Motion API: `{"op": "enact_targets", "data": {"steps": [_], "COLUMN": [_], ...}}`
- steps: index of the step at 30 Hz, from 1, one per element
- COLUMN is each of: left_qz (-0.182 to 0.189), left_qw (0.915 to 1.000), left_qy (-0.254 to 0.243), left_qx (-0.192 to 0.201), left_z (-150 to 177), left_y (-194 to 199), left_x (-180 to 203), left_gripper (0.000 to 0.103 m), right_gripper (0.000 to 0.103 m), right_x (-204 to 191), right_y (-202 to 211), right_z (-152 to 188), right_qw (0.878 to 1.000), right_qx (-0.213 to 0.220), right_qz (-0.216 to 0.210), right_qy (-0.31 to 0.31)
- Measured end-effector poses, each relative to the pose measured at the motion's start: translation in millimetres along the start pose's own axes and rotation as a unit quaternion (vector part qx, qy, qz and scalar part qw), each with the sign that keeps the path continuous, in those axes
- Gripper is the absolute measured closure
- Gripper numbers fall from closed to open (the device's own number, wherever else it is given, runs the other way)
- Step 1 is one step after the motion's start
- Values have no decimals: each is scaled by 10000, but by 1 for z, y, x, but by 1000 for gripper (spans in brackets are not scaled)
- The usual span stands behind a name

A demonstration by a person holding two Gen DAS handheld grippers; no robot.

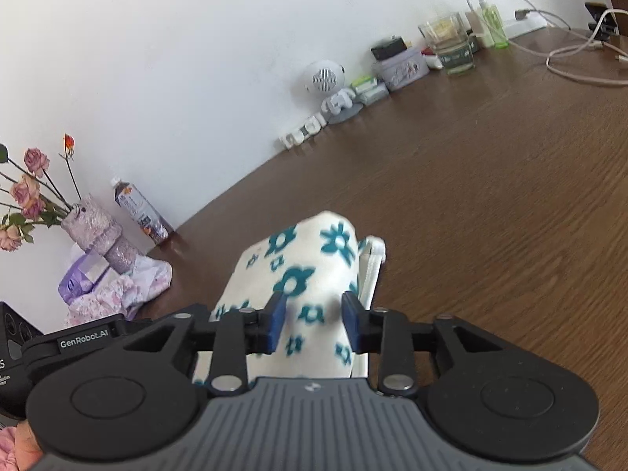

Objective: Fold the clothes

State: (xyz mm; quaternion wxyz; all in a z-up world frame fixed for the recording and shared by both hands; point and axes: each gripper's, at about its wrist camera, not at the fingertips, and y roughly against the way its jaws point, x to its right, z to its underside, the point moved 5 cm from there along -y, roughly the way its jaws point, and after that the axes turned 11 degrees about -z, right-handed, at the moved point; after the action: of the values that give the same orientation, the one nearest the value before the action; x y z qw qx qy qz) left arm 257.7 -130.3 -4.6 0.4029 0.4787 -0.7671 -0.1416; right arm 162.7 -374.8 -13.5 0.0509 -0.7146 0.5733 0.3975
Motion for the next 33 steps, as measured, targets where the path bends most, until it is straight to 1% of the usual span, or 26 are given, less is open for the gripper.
{"op": "enact_targets", "data": {"steps": [1, 3, 5, 6, 7, 8, 11, 12, 13, 15, 16, 17, 18, 19, 20, 23, 24, 25, 26, 27, 28, 29, 32, 33], "left_qz": [-56, -165, -137, -134, -73, -82, 20, -12, -44, -171, -258, -344, -325, -306, -286, -211, -175, -139, -139, -191, -241, -267, -388, -464], "left_qw": [10000, 9998, 9996, 9993, 9993, 9995, 9998, 9999, 9999, 9998, 9996, 9994, 9994, 9995, 9995, 9998, 9998, 9998, 9996, 9994, 9992, 9989, 9977, 9968], "left_qy": [-10, 24, 15, -2, -14, -61, 6, 63, 120, 68, 61, 55, 66, 78, 90, 24, 90, 156, 222, 246, 268, 328, 561, 645], "left_qx": [39, -81, -264, -344, -360, -314, -176, -143, -110, -21, 12, 44, 7, -31, -69, 22, 43, 64, 100, 146, 190, 186, 35, -48], "left_z": [-3, -5, -4, -3, -1, -1, -1, -1, -2, -6, -8, -9, -9, -10, -10, -9, -9, -10, -12, -15, -17, -20, -25, -26], "left_y": [-2, -13, -27, -33, -35, -34, -28, -27, -25, -25, -27, -28, -31, -35, -39, -36, -34, -32, -30, -30, -30, -33, -48, -54], "left_x": [1, 2, 5, 5, 6, 6, 5, 4, 3, 4, 4, 5, 5, 6, 7, 9, 8, 7, 7, 8, 8, 8, 4, 2], "left_gripper": [64, 63, 63, 68, 76, 79, 81, 80, 77, 68, 61, 60, 60, 63, 80, 83, 83, 81, 77, 74, 64, 56, 57, 58], "right_gripper": [62, 62, 63, 71, 75, 77, 77, 72, 72, 66, 66, 66, 67, 69, 81, 83, 83, 82, 79, 75, 72, 71, 71, 78], "right_x": [2, 6, 10, 11, 12, 13, 12, 12, 11, 11, 11, 12, 12, 13, 13, 14, 15, 15, 15, 15, 17, 19, 27, 29], "right_y": [-1, -10, -23, -28, -29, -30, -30, -29, -28, -27, -28, -31, -33, -35, -38, -45, -47, -46, -45, -45, -46, -49, -60, -64], "right_z": [-5, -13, -16, -15, -14, -12, -11, -13, -16, -25, -29, -29, -30, -30, -30, -31, -32, -35, -38, -41, -45, -47, -52, -51], "right_qw": [10000, 10000, 9998, 9997, 9997, 9997, 9998, 9998, 9998, 10000, 10000, 10000, 9999, 9999, 9998, 9996, 9995, 9994, 9994, 9993, 9994, 9992, 9985, 9982], "right_qx": [56, 6, -131, -186, -186, -186, -157, -154, -164, -69, -46, -80, -114, -148, -182, -285, -318, -333, -348, -362, -348, -373, -469, -499], "right_qz": [35, 55, 113, 135, 141, 147, 115, 68, 41, 60, 57, 50, 42, 34, 27, 4, -5, -34, -63, -91, -76, -110, -125, -135], "right_qy": [-17, -8, -40, -82, -91, -101, -98, -115, -66, 19, 8, 6, 4, 2, 0, -6, -7, 19, 45, 69, 36, -22, -253, -316]}}
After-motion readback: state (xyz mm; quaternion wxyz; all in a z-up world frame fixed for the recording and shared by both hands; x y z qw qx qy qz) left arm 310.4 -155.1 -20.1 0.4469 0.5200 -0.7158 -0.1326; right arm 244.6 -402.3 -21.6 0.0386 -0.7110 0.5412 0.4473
